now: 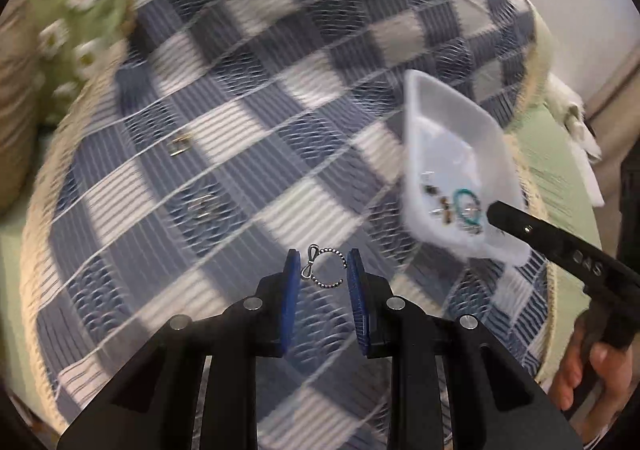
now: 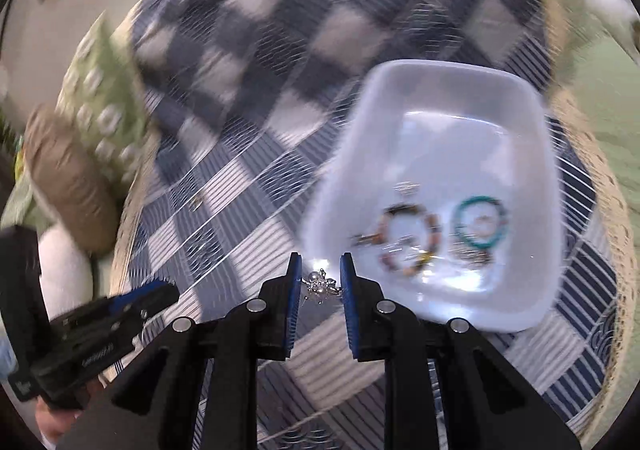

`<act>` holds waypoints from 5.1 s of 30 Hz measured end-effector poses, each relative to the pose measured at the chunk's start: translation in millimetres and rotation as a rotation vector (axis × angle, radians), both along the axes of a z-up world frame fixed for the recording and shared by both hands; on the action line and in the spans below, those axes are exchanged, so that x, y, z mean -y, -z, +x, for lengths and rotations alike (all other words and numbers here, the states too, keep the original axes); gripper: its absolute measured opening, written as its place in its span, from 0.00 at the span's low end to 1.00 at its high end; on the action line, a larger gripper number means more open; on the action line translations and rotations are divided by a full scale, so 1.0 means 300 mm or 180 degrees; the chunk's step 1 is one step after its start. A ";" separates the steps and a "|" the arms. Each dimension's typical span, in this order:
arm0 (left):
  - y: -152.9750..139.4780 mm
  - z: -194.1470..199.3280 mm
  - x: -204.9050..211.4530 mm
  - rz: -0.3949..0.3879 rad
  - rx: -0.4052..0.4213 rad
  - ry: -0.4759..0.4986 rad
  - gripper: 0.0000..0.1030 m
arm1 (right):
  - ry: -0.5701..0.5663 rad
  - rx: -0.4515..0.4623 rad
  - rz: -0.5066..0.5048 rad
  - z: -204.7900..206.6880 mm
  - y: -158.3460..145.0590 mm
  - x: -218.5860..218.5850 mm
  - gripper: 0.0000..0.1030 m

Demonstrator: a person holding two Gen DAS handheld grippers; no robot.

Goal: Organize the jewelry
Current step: 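Carry both pieces over the white tray and open both tools to drop them, then move the left tool toward the gold ring while the right moves toward the stone-set silver ring, then grasp the stone-set silver ring with the right tool while the left grasps the gold ring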

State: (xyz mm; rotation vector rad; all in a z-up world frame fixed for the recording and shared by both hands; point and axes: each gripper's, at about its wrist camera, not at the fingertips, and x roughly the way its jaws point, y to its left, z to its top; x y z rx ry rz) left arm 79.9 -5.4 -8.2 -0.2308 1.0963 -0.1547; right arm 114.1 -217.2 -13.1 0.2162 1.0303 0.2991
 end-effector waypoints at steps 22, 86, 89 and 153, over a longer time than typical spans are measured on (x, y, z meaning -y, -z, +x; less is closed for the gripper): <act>0.189 0.390 0.470 -0.0062 -0.0164 0.0472 0.22 | 0.0321 -0.0160 -0.0447 0.291 0.178 0.233 0.20; -0.059 0.053 -0.173 0.0191 0.0104 -0.0347 0.67 | -0.0407 0.0113 -0.0525 0.045 0.050 -0.248 0.64; -0.061 0.016 -0.262 0.0249 0.0105 -0.0422 0.69 | -0.0546 0.0098 -0.0623 0.012 0.089 -0.365 0.64; 0.130 -0.067 -0.600 0.0386 -0.0149 -0.0684 0.71 | -0.0872 -0.0027 -0.1025 0.098 0.372 -0.857 0.35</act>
